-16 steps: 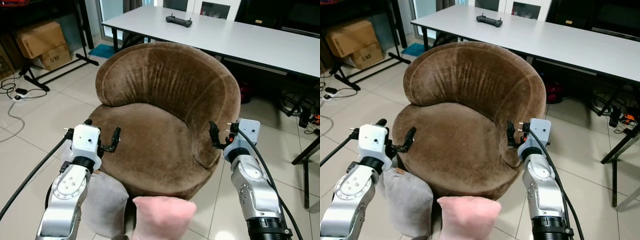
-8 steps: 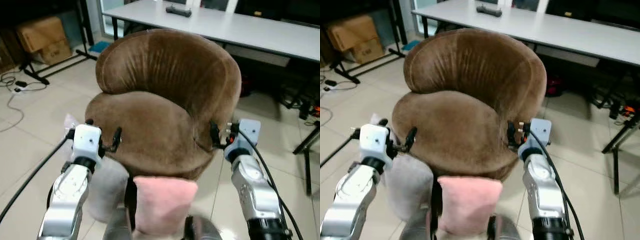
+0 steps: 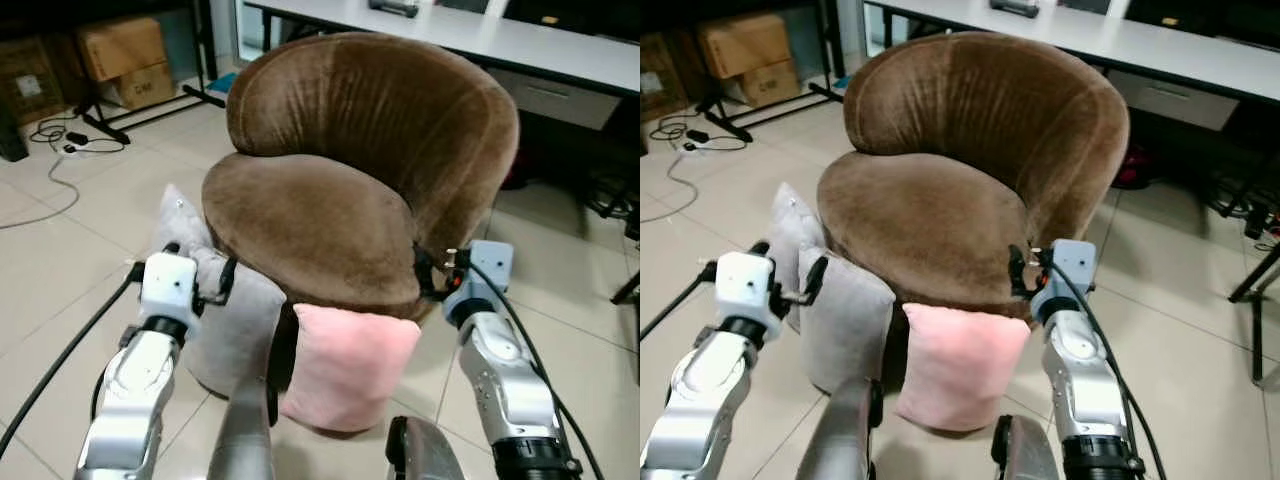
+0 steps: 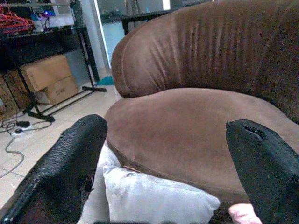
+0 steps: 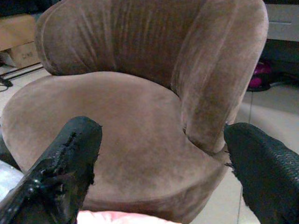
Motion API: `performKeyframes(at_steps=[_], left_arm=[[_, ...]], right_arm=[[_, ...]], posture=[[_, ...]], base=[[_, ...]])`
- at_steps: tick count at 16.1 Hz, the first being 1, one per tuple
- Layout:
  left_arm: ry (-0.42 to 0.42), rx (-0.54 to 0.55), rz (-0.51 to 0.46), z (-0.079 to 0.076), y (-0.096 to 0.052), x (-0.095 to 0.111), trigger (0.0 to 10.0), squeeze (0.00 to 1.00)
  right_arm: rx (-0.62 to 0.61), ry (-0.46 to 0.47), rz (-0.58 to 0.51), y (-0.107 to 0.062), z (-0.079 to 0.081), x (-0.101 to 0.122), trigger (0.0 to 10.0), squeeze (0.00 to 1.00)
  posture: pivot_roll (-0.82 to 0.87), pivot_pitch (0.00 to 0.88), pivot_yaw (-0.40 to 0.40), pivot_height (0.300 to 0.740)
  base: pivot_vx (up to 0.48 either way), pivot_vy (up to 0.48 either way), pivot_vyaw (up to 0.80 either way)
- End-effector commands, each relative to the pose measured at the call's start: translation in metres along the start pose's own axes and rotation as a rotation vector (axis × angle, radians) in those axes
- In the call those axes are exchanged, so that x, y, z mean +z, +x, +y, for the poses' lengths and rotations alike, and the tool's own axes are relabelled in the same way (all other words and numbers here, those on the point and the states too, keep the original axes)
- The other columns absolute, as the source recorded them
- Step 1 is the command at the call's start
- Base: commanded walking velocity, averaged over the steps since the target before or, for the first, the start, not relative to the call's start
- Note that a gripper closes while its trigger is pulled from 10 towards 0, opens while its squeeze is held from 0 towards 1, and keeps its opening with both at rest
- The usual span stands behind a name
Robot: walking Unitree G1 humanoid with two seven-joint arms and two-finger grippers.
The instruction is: Move the pillow to the sofa from floor
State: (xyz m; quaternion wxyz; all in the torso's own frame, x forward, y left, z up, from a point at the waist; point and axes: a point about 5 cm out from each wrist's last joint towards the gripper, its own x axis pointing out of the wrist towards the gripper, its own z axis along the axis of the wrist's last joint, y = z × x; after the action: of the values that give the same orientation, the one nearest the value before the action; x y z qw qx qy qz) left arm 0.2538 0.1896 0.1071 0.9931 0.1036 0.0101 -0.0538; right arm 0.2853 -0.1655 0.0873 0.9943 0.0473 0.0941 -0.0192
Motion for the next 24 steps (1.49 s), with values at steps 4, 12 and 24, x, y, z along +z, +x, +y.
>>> performKeyframes(at_steps=[4, 12, 24], left_arm=[[-0.014, 0.014, 0.016, -0.003, -0.002, -0.005, 10.0, 0.0], [-0.002, 0.027, -0.034, 0.001, -0.005, 0.002, 10.0, 0.0], [0.031, -0.02, -0.039, 0.006, -0.005, 0.017, 10.0, 0.0]], right_arm=[[-0.002, -0.031, -0.004, 0.003, -0.001, 0.003, 10.0, 0.0], [-0.019, -0.034, 0.028, 0.003, -0.004, -0.004, 10.0, 0.0], [0.005, -0.038, 0.036, 0.0, 0.01, -0.014, 10.0, 0.0]], posture=[[0.07, 0.0, -0.046, 0.611], [0.08, 0.0, -0.054, 0.611], [0.11, 0.0, 0.021, 0.611]], base=[[0.0, -0.324, 0.0], [0.033, 0.0, 0.0], [0.298, 0.0, 0.25]])
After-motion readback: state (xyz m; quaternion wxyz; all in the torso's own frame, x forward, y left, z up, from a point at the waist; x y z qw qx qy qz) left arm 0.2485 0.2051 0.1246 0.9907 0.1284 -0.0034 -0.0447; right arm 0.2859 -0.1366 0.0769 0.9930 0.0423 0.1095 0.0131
